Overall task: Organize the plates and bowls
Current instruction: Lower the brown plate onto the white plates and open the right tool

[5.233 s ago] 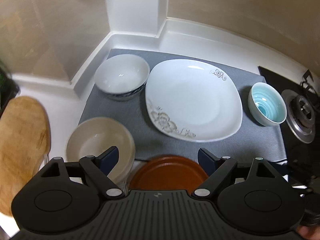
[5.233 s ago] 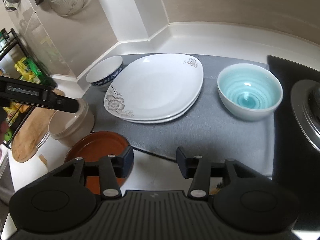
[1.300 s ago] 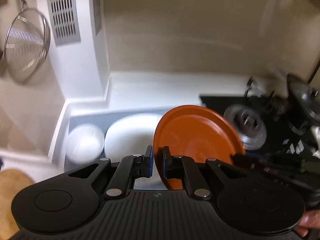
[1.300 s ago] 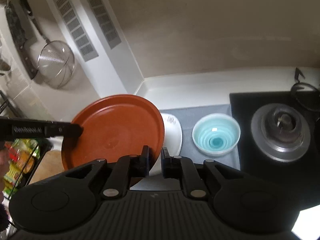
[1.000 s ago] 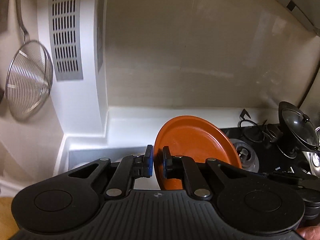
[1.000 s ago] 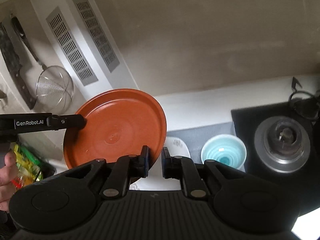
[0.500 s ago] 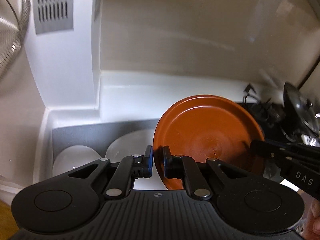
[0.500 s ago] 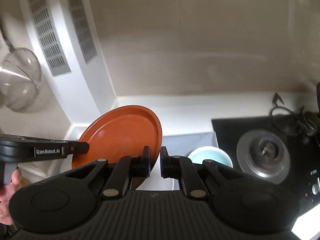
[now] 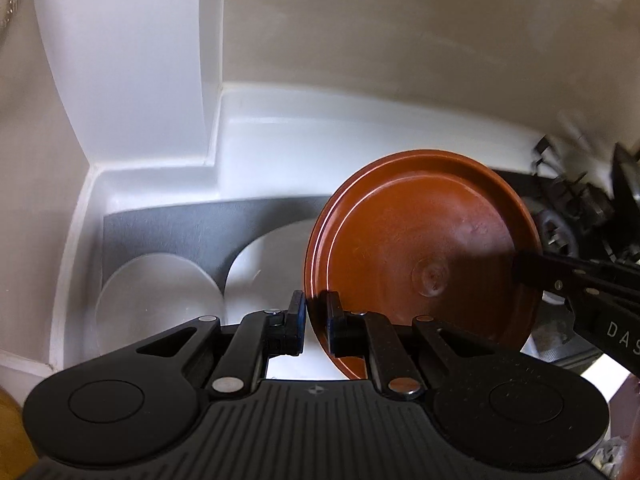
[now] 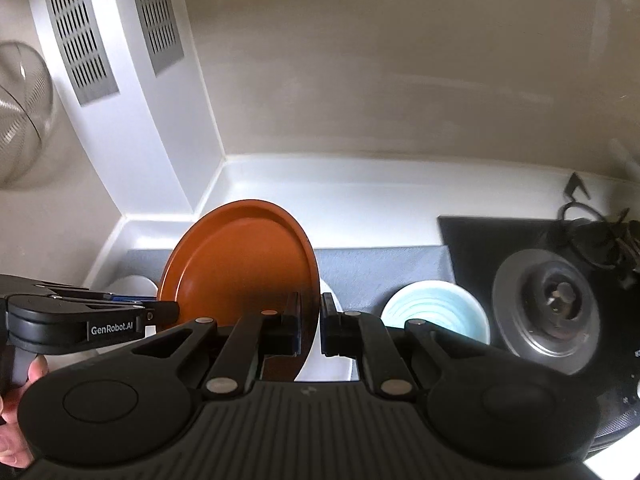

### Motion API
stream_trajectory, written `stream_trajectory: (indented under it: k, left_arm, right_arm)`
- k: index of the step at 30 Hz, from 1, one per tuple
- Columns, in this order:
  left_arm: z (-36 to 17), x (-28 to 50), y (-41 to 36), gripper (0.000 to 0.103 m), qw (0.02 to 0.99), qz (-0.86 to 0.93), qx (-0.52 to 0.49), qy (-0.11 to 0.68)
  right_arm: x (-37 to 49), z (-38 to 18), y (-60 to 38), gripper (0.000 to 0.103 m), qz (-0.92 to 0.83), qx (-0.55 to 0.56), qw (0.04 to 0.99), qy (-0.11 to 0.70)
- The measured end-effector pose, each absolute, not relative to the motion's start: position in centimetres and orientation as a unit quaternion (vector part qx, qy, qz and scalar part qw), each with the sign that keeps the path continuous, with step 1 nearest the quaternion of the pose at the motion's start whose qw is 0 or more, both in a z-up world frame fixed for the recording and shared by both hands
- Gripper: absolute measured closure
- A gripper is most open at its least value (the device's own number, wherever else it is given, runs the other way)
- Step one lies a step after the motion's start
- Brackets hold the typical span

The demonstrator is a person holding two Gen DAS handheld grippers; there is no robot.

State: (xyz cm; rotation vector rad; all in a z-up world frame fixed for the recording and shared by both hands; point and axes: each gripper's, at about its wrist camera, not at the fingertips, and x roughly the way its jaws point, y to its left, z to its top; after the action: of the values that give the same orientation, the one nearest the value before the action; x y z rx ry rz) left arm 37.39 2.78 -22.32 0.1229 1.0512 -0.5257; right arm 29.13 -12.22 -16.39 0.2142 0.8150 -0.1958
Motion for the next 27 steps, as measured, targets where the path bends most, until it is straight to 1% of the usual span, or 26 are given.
stream_trajectory:
  k: [12, 17, 22, 27]
  left_arm:
    - [-27.7, 38.9, 2.5, 0.091, 0.809, -0.227, 0.08, 0.536]
    - [-29.4, 39.2, 2.3, 0.091, 0.801, -0.226, 0.087, 0.547]
    - [-30.2, 39.1, 2.0, 0.091, 0.804, -0.224, 0.094, 0.543]
    - [-31.0, 39.2, 1.7, 0.091, 0.812, -0.214, 0.11, 0.531]
  right_arm:
    - [32.2, -23.9, -12.2, 0.093, -0.095, 0.092, 0.885, 0.447]
    - [32.6, -26.2, -11.6, 0.093, -0.096, 0.063, 0.882, 0.456]
    - [32.8, -28.2, -11.7, 0.094, -0.098, 0.063, 0.875, 0.47]
    - [33.1, -29.1, -11.7, 0.093, -0.095, 0.071, 0.876, 0.468]
